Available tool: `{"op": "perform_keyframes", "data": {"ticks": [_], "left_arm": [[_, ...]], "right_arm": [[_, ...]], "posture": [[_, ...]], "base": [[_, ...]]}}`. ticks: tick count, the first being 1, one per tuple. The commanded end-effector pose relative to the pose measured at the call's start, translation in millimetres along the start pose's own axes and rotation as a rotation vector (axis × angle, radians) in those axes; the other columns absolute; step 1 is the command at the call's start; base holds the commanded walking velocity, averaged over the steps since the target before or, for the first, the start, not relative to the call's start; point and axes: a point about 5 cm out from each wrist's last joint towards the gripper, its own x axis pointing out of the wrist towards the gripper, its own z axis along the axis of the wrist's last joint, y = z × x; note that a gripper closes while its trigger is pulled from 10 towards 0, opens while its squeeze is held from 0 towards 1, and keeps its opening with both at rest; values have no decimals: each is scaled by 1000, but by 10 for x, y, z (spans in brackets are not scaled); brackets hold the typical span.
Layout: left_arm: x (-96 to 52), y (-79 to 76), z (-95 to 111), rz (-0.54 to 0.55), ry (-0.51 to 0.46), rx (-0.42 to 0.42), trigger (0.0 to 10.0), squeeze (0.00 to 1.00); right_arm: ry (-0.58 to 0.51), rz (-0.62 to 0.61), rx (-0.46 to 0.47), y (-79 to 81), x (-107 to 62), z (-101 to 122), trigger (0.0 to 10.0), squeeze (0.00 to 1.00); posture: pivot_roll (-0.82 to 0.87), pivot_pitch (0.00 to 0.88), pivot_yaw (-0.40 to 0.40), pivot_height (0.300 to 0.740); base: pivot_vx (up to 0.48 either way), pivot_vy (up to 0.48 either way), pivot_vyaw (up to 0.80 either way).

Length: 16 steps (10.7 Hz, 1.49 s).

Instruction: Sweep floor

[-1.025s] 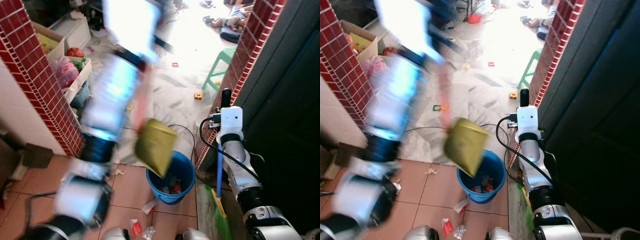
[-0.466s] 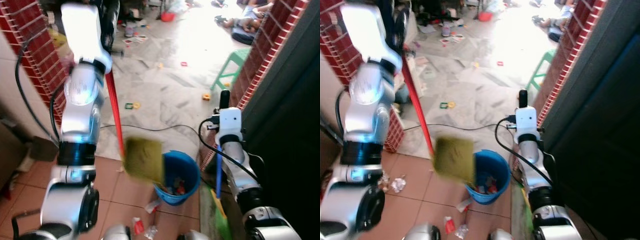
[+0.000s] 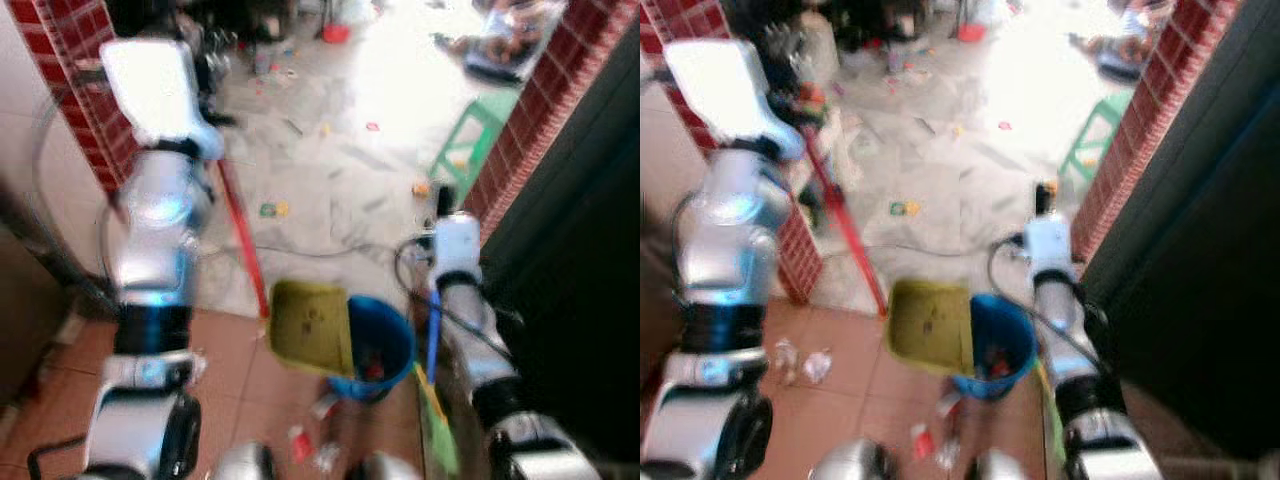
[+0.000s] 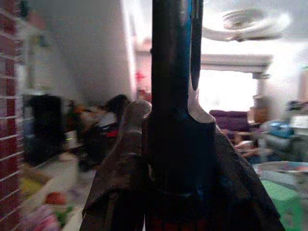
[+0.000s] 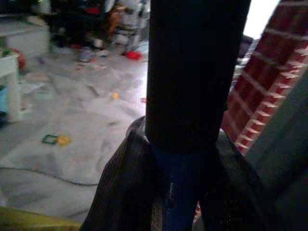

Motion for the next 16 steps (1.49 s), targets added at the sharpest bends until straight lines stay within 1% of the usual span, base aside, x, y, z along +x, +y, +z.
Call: {"op": "perform_keyframes", "data": {"ticks": [1, 2, 4, 5, 6, 7, 8, 9, 10, 12, 13, 14, 15, 16], "left_arm": [[-6, 4, 33, -23, -4, 21, 10000, 0], [-16, -5, 24, -28, 4, 16, 10000, 0], [8, 1, 86, -16, -27, 13, 10000, 0], [39, 22, 180, 16, -83, 13, 10000, 0], [71, 61, 281, 49, -135, 13, 10000, 0], [102, 92, 326, 70, -145, 4, 10000, 0], [111, 113, 326, 68, -135, 5, 10000, 0], [62, 117, 237, 57, -95, 14, 10000, 0], [-12, 119, 106, 51, -38, 16, 10000, 0], [-187, 79, -138, 35, 51, 10, 10000, 0], [-242, 54, -232, 24, 82, 17, 10000, 0], [-384, -12, -460, -10, 171, 11, 10000, 0], [-507, -50, -634, -31, 242, -7, 10000, 0], [-702, -91, -886, -54, 335, -8, 10000, 0]], "right_arm": [[-16, -3, -16, -8, 26, 42, 10000, 0], [-17, -5, -18, -8, 27, 43, 10000, 0], [-19, -8, -23, -8, 38, 44, 10000, 0], [-19, -7, -26, -4, 41, 41, 10000, 0], [-22, -9, -30, -1, 40, 43, 10000, 0], [-22, -9, -31, 2, 43, 43, 10000, 0], [-23, -8, -32, 9, 45, 43, 10000, 0], [-23, -8, -32, 9, 47, 38, 10000, 0], [-22, -9, -34, 7, 46, 34, 10000, 0], [-20, -12, -45, 2, 48, 28, 10000, 0], [-17, -15, -50, 0, 50, 23, 10000, 0], [-11, -21, -55, -5, 53, 16, 10000, 0], [-6, -24, -57, -9, 55, 10, 10000, 0], [-2, -26, -58, -6, 57, 2, 10000, 0]], "posture": [[-25, 0, -46, 740], [-25, 0, -46, 740], [-20, 0, -48, 740], [-18, 0, -50, 740], [-18, 0, -50, 740], [-15, 0, -50, 740], [-15, 0, -50, 740], [-10, 0, -48, 740], [-10, 0, -48, 740], [-12, 0, -46, 740], [-10, 0, -47, 740], [-10, 0, -47, 740], [-7, 0, -46, 740], [-10, 0, -46, 740]], "base": [[0, 480, 0], [0, 480, 0], [0, 480, 0], [0, 379, 0], [0, 0, 0], [0, 0, 0], [0, 352, 0], [0, 480, 0], [0, 480, 0], [0, 429, 0], [0, 0, 0], [0, 0, 0], [0, 0, 0], [0, 0, 0]]}}
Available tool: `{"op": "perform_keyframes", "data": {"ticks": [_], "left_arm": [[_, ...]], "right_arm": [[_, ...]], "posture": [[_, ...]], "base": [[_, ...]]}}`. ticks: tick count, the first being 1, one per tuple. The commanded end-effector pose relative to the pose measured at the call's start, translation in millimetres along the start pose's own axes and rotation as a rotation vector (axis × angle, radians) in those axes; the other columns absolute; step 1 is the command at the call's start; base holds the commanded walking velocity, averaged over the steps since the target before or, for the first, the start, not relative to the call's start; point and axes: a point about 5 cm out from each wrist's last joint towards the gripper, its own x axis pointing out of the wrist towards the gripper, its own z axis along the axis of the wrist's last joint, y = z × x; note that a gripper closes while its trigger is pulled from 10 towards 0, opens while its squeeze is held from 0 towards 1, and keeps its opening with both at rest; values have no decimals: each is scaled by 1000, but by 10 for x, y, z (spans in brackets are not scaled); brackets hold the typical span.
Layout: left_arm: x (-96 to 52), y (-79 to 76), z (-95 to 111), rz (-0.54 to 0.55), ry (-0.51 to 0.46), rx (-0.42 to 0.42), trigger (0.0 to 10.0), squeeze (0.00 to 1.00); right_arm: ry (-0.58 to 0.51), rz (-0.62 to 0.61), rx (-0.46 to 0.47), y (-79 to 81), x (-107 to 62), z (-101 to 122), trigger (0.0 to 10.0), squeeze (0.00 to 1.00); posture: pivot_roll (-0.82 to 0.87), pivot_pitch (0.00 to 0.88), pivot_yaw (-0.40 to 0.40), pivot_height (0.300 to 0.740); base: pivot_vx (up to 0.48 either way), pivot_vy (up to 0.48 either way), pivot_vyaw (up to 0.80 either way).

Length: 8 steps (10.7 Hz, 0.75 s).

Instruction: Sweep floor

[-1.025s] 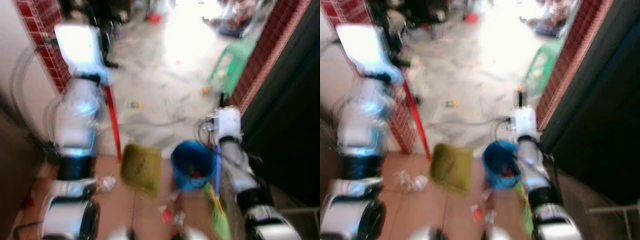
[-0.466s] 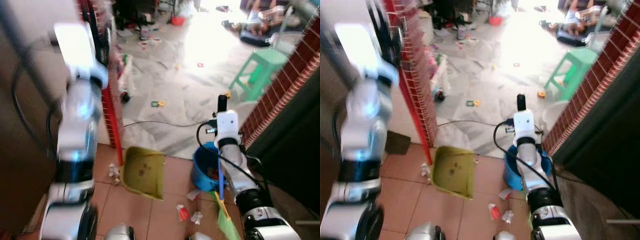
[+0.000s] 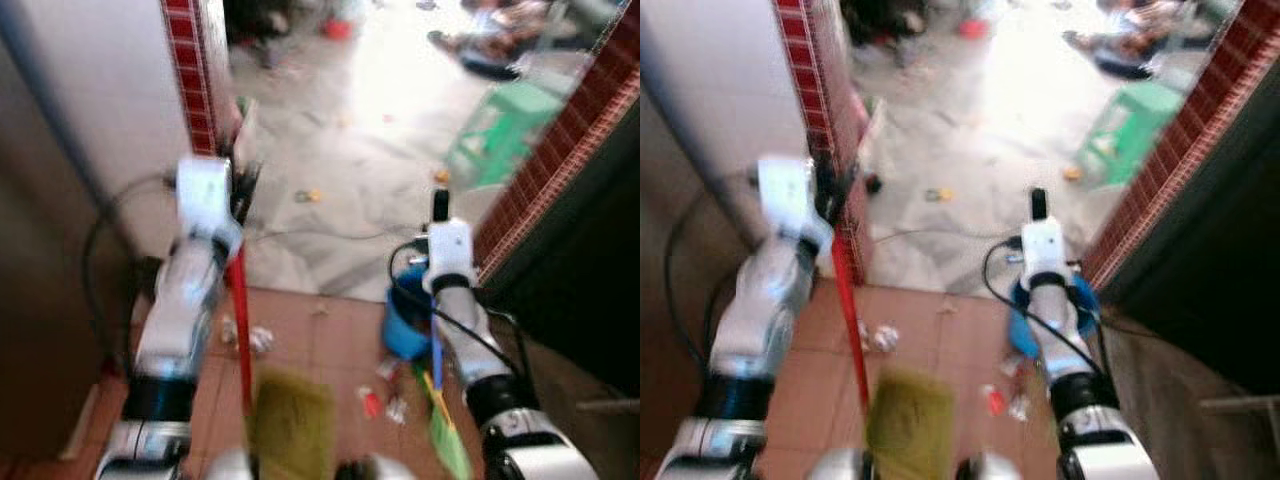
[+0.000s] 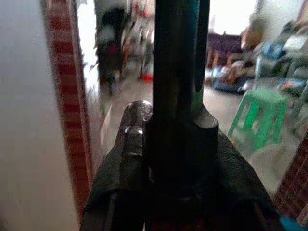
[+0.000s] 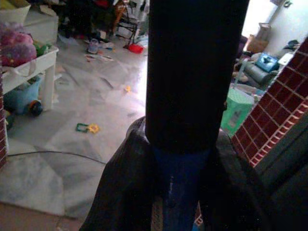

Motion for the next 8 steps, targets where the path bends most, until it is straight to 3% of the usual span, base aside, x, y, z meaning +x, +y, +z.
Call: {"op": "perform_keyframes", "data": {"ticks": [1, 3, 8], "left_arm": [[22, -81, 61, -39, -39, 16, 10000, 0], [-68, -143, -223, -50, 52, 7, 10000, 0], [-103, -184, -322, -83, 73, -9, 10000, 0]], "right_arm": [[-21, -18, -21, -65, 45, 54, 10000, 0], [-4, -34, -25, -92, 32, 19, 10000, 0], [4, -36, -20, -103, 17, -1, 10000, 0]], "posture": [[-13, 0, -44, 740], [-18, 0, -40, 740], [-23, 0, -39, 740]], "base": [[0, 0, 0], [0, 0, -209], [-294, 0, -567]]}}
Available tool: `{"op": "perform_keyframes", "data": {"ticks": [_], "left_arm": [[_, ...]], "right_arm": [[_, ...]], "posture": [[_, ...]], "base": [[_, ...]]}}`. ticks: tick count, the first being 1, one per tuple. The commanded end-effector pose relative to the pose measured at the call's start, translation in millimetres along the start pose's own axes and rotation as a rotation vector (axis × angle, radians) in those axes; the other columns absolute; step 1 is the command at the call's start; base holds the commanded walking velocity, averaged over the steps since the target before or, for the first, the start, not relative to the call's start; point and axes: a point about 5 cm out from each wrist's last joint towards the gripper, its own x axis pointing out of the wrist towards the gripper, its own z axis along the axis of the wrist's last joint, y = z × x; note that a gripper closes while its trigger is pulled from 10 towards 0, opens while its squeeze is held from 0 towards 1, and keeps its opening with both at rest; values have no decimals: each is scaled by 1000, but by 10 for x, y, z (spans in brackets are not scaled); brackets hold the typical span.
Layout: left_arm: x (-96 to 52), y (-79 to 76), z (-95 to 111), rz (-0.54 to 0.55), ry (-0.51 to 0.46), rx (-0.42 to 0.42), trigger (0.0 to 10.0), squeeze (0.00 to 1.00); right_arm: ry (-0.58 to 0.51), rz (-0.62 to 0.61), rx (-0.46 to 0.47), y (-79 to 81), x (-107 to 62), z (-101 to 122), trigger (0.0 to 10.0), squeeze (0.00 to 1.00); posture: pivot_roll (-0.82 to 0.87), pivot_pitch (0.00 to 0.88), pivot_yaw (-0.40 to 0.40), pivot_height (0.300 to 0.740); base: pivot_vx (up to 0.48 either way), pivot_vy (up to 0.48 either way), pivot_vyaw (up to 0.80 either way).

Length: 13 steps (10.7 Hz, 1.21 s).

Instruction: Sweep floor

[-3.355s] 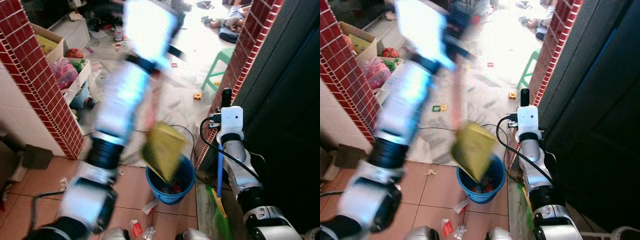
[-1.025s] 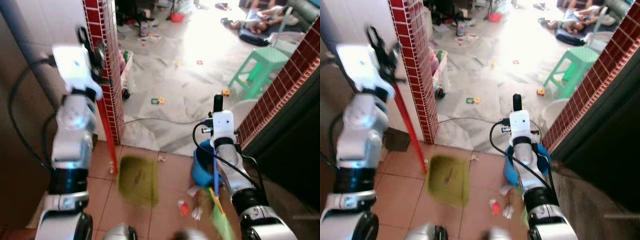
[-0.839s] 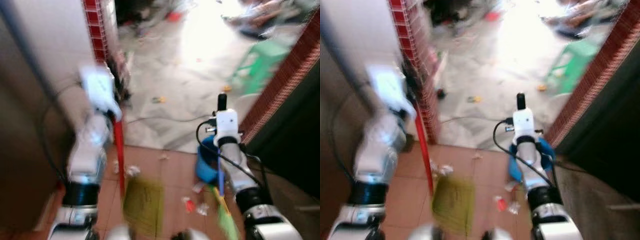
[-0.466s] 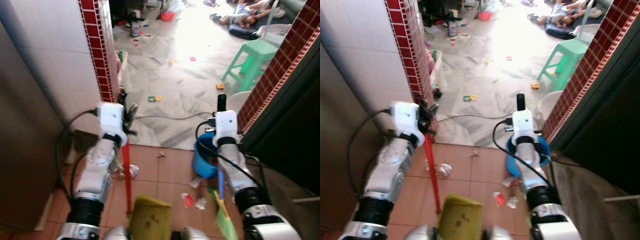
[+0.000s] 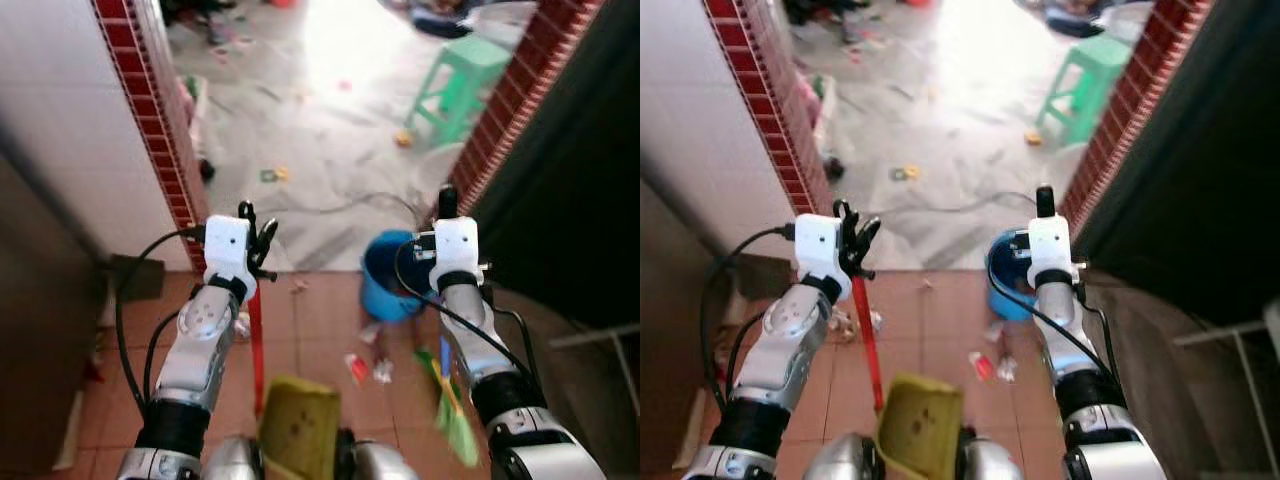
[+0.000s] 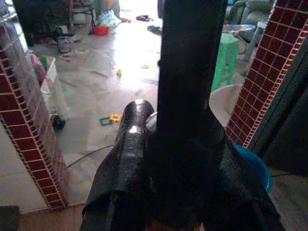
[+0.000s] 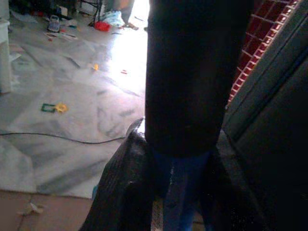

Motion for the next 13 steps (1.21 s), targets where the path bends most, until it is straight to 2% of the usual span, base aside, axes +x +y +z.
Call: {"op": "perform_keyframes", "data": {"ticks": [1, 3, 6, 9, 10, 11, 12, 13], "left_arm": [[22, -31, 64, -15, -33, -4, 10000, 0], [40, -65, 112, -42, -44, 1, 10000, 0], [78, 5, 123, -74, -38, 38, 10000, 0], [142, 102, 209, -50, -31, 79, 10000, 0], [144, 137, 220, -39, 0, 69, 10000, 0], [77, 200, 90, -21, 56, 67, 10000, 0], [-49, 260, -56, 21, 155, -33, 10000, 0], [-193, 276, -123, 26, 185, -59, 10000, 0]], "right_arm": [[9, -14, -10, -43, 5, -8, 10000, 0], [9, -18, -4, -54, 3, -11, 10000, 0], [18, -25, 1, -84, 7, -35, 10000, 0], [49, -10, -14, -67, 7, -101, 10000, 0], [87, -3, -24, -52, -8, -162, 10000, 0], [112, 10, -16, -14, -34, -207, 10000, 0], [109, 35, -25, 36, -48, -213, 10000, 0], [122, 43, -19, 62, -67, -248, 10000, 0]], "posture": [[-25, 0, -38, 740], [-32, 0, -29, 740], [-36, 0, -24, 740], [-21, 0, -30, 740], [-9, 0, -42, 740], [-3, 0, -48, 740], [-6, 0, -41, 740], [-6, 0, -25, 740]], "base": [[-315, 0, 0], [-319, 0, 0], [-314, 0, 0], [0, 0, 0], [0, 0, 0], [0, 0, 0], [0, 0, 0], [0, 0, 0]]}}
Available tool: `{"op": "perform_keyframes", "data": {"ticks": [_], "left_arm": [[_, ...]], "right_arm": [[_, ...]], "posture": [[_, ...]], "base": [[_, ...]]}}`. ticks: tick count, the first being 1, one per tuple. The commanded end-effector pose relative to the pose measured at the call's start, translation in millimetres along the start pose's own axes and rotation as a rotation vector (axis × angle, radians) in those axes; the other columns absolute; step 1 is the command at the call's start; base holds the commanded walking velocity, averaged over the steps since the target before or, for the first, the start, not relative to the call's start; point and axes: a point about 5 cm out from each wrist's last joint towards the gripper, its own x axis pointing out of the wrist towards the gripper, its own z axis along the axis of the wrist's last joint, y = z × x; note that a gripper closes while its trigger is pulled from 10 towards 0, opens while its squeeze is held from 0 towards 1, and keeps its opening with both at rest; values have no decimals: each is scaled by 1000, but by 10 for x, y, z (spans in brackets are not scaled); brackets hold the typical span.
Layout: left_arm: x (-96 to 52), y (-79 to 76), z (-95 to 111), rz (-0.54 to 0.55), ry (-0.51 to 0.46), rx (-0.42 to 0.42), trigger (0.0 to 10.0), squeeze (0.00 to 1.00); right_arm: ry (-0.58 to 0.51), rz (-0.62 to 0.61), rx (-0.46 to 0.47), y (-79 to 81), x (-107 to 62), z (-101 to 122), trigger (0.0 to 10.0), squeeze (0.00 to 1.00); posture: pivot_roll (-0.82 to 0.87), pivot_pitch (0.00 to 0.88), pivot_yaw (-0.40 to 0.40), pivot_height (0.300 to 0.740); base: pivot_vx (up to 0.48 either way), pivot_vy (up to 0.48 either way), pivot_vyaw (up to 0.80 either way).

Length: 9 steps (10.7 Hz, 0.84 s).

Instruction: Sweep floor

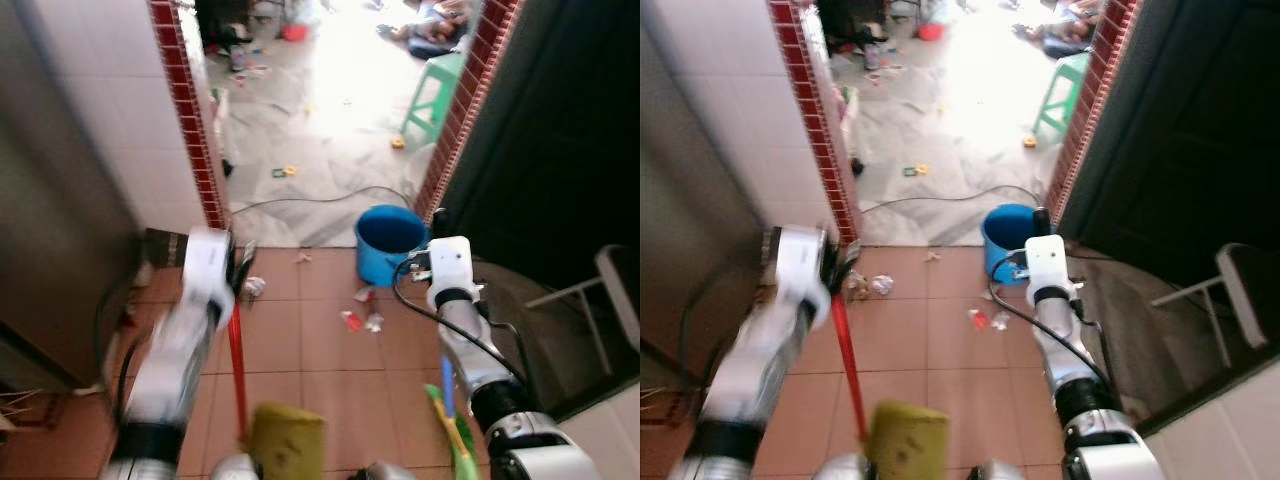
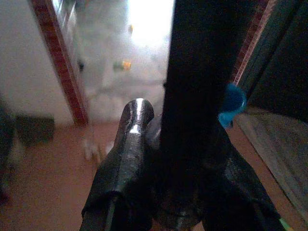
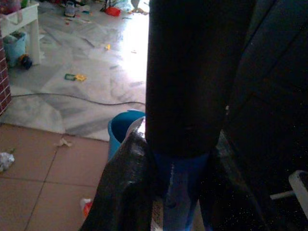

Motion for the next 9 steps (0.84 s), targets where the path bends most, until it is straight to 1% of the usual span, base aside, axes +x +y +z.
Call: {"op": "perform_keyframes", "data": {"ticks": [1, 2, 3, 4, 5, 6, 7, 8, 9], "left_arm": [[-45, 6, 86, 3, 8, -32, 10000, 0], [-170, 40, 11, 22, 94, -59, 10000, 0], [-241, 44, -7, 23, 135, -73, 10000, 0], [-382, 32, -42, 4, 200, -87, 10000, 0], [-462, 11, -80, -15, 278, -73, 10000, 0], [-493, -44, -101, -60, 320, -91, 10000, 0], [-531, -103, -131, -99, 369, -86, 10000, 0], [-542, -148, -140, -128, 366, -90, 10000, 0], [-405, -97, -74, -72, 251, -89, 10000, 0]], "right_arm": [[-3, -3, -5, -11, 36, 30, 10000, 0], [-7, 5, -4, 1, 53, 53, 10000, 0], [-8, 10, -8, 1, 65, 62, 10000, 0], [-1, 11, -12, -30, 76, 48, 10000, 0], [9, 9, -14, -50, 74, 22, 10000, 0], [13, 13, -17, -55, 66, 5, 10000, 0], [17, 29, -19, -44, 59, -9, 10000, 0], [17, 41, -25, -36, 54, -17, 10000, 0], [13, 48, -27, -21, 56, -17, 10000, 0]], "posture": [[4, 0, -20, 740], [8, 0, -13, 740], [11, 0, -10, 740], [16, 0, -7, 740], [16, 0, -4, 740], [13, 0, -4, 740], [9, 0, -4, 740], [9, 0, -7, 740], [10, 0, -10, 740]], "base": [[0, 0, 0], [0, 0, 0], [0, 0, 0], [0, 0, 0], [0, 0, 0], [0, 0, 0], [0, 0, 0], [0, 0, 0], [0, 0, 0]]}}
